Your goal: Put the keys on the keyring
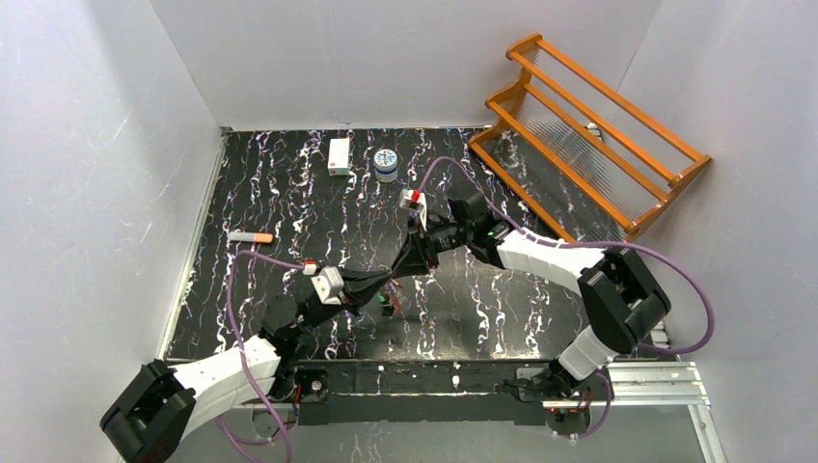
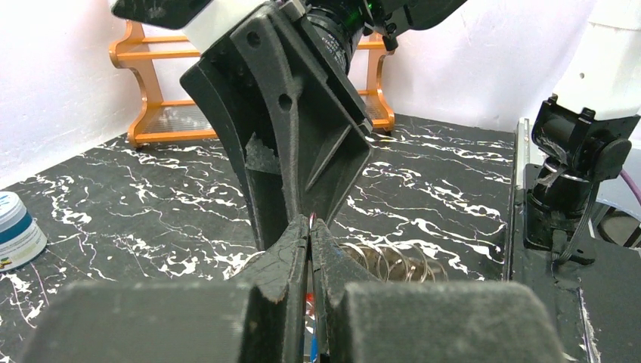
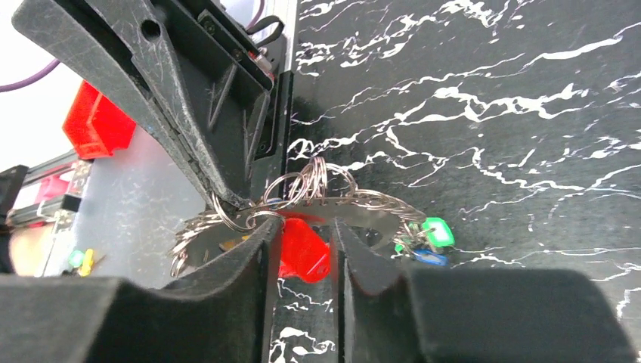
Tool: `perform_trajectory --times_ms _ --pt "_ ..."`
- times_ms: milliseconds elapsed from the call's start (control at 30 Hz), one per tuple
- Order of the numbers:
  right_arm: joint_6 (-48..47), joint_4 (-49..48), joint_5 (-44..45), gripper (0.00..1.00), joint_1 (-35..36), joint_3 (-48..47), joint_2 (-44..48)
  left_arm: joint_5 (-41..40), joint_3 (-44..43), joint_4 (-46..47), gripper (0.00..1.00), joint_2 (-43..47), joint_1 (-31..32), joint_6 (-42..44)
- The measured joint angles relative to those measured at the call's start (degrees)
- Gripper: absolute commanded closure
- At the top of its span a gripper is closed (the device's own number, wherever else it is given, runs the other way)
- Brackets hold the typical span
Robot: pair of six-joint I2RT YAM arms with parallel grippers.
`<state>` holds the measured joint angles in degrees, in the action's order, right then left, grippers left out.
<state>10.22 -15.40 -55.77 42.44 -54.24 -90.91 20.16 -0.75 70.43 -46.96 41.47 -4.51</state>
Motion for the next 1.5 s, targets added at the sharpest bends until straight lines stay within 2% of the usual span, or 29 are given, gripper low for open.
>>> perform_trajectory --times_ms 133,367,667,1000,1267,1500 --pt "-2.0 0.7 3.0 0.46 0.0 0.5 3.2 0.0 0.0 0.3 1.0 0.3 0.0 0.0" --pt "-4.5 0.2 8.6 0.3 0.0 3.5 9.3 -0.3 0.2 0.7 1.0 1.1 0.0 0.0" --pt "-4.8 0.3 14.3 0.03 0.0 4.5 12.3 -2.2 0.2 -2.4 1.0 3.0 0.0 1.0" --pt "-3.9 -1.2 16.7 0.01 -1.7 6.0 16.2 -5.2 -6.6 -13.5 1.0 -1.2 0.0 2.0" --pt "-3.3 -1.0 20.1 0.01 -3.1 7.3 19.1 -10.4 -18.5 -24.0 1.0 -10.8 -0.1 4.6" --pt "-3.3 -0.9 23.3 0.01 -4.0 8.4 22.3 -12.9 -27.0 -27.8 1.0 -20.2 -1.9 8.5"
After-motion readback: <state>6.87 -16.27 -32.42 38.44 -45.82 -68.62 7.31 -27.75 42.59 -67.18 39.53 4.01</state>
